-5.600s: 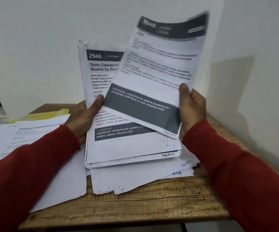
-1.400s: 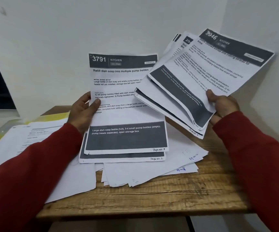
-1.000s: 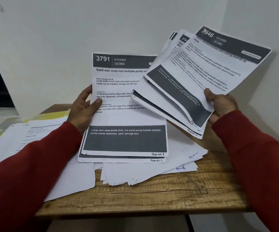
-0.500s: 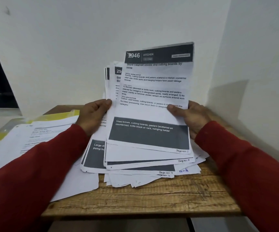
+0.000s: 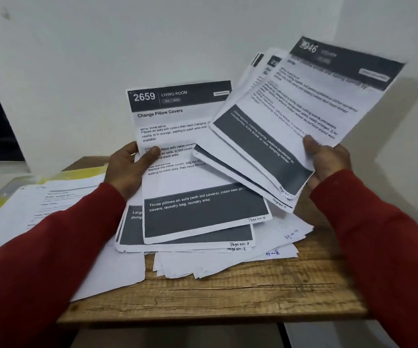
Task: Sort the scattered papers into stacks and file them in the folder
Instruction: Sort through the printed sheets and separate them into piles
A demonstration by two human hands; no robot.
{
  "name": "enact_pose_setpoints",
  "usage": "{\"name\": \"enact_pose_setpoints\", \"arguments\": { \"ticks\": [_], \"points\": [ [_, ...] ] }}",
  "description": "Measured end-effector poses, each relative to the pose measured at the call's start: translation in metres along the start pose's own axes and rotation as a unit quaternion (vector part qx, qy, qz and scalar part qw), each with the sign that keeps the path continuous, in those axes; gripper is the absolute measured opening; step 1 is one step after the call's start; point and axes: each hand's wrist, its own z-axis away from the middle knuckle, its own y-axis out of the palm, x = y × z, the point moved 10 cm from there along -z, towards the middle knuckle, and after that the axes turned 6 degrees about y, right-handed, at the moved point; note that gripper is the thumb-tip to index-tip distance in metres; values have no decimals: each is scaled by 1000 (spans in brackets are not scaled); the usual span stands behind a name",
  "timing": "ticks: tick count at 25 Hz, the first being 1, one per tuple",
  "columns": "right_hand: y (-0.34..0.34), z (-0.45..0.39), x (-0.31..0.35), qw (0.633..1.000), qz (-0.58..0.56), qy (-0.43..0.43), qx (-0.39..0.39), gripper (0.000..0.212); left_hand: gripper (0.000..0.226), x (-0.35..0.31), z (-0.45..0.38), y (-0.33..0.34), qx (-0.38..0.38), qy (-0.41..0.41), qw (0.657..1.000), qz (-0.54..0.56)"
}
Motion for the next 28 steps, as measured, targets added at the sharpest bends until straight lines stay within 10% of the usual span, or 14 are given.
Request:
{"name": "enact_pose_setpoints", "arguments": {
  "ticks": [13, 28],
  "points": [
    [10, -3, -8, 998, -25, 34, 43, 34, 66, -7, -1, 19, 94, 69, 993, 10],
    [17, -12, -13, 996, -34, 18, 75, 35, 38, -18, 1, 25, 117, 114, 986, -21]
  ]
}}
